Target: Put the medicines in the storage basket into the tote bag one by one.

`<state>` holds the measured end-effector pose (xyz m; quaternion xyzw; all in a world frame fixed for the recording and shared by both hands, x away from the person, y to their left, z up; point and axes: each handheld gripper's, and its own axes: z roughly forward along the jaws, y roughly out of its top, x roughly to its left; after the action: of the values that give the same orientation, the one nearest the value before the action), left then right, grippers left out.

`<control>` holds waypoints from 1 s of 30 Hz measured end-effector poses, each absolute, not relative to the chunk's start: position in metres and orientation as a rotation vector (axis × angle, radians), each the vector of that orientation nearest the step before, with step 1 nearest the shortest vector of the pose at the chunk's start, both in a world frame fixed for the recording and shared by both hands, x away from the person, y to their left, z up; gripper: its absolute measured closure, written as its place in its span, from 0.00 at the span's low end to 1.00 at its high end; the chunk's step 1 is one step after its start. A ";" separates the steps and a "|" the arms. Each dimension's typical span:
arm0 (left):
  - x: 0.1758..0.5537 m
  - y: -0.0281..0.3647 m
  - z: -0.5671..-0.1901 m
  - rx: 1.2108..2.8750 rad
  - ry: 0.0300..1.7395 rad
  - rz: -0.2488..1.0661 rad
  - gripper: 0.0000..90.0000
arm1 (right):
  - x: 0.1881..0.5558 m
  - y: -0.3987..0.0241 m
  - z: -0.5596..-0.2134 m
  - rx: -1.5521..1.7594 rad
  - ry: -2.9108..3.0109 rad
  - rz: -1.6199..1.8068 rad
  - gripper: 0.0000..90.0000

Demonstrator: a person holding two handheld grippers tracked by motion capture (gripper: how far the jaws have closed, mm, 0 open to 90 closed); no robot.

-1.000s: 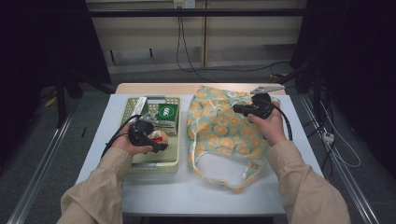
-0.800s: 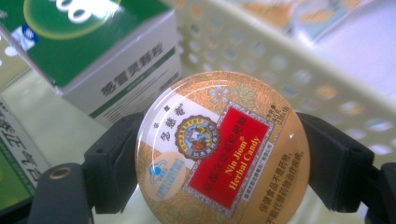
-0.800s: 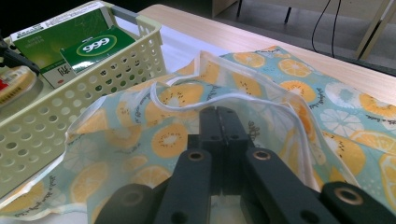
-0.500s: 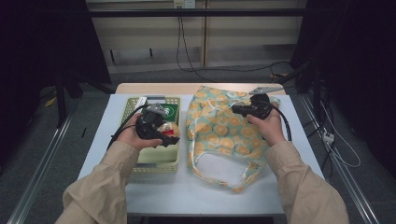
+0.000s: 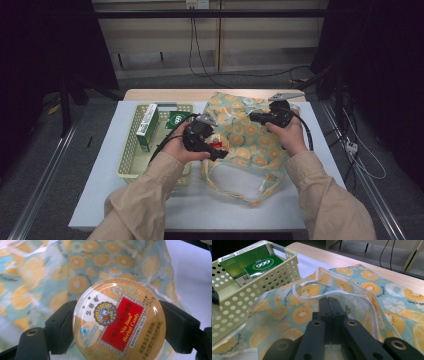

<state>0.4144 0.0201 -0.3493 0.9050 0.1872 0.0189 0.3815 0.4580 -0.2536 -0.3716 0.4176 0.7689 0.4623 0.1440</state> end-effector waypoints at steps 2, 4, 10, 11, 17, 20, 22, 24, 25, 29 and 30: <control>0.415 0.011 -0.353 2.314 0.472 0.047 0.23 | 0.458 -0.255 -0.371 1.205 2.213 1.339 1.00; 0.415 0.002 -0.357 2.315 0.468 0.050 0.23 | 0.457 -0.255 -0.371 1.207 2.211 1.344 1.00; 0.422 -0.020 -0.373 2.307 0.495 0.041 0.23 | 0.460 -0.256 -0.374 1.204 2.220 1.319 1.00; 0.424 -0.023 -0.376 2.303 0.503 0.045 0.23 | 0.461 -0.257 -0.375 1.210 2.221 1.318 1.00; 0.438 -0.038 -0.392 2.270 0.579 0.053 0.23 | 0.467 -0.264 -0.379 1.242 2.193 1.335 1.00; 0.446 -0.046 -0.401 2.268 0.608 0.055 0.23 | 0.470 -0.267 -0.381 1.253 2.186 1.332 1.00; 0.452 -0.052 -0.407 2.276 0.619 0.056 0.23 | 0.472 -0.269 -0.384 1.262 2.179 1.329 1.00; 0.457 -0.057 -0.412 2.295 0.618 0.074 0.23 | 0.475 -0.271 -0.387 1.280 2.174 1.325 1.00; 0.460 -0.059 -0.415 2.298 0.613 0.067 0.23 | 0.476 -0.272 -0.389 1.285 2.171 1.325 1.00; 0.471 -0.070 -0.422 2.313 0.630 0.113 0.23 | 0.481 -0.276 -0.393 1.304 2.158 1.329 1.00; 0.474 -0.073 -0.423 2.307 0.640 0.119 0.23 | 0.482 -0.276 -0.393 1.305 2.156 1.333 1.00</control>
<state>0.4739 -0.0734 -0.4235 0.8965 0.2485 0.0464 0.3637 0.4818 -0.2759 -0.3930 0.4529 0.7481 0.4628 0.1449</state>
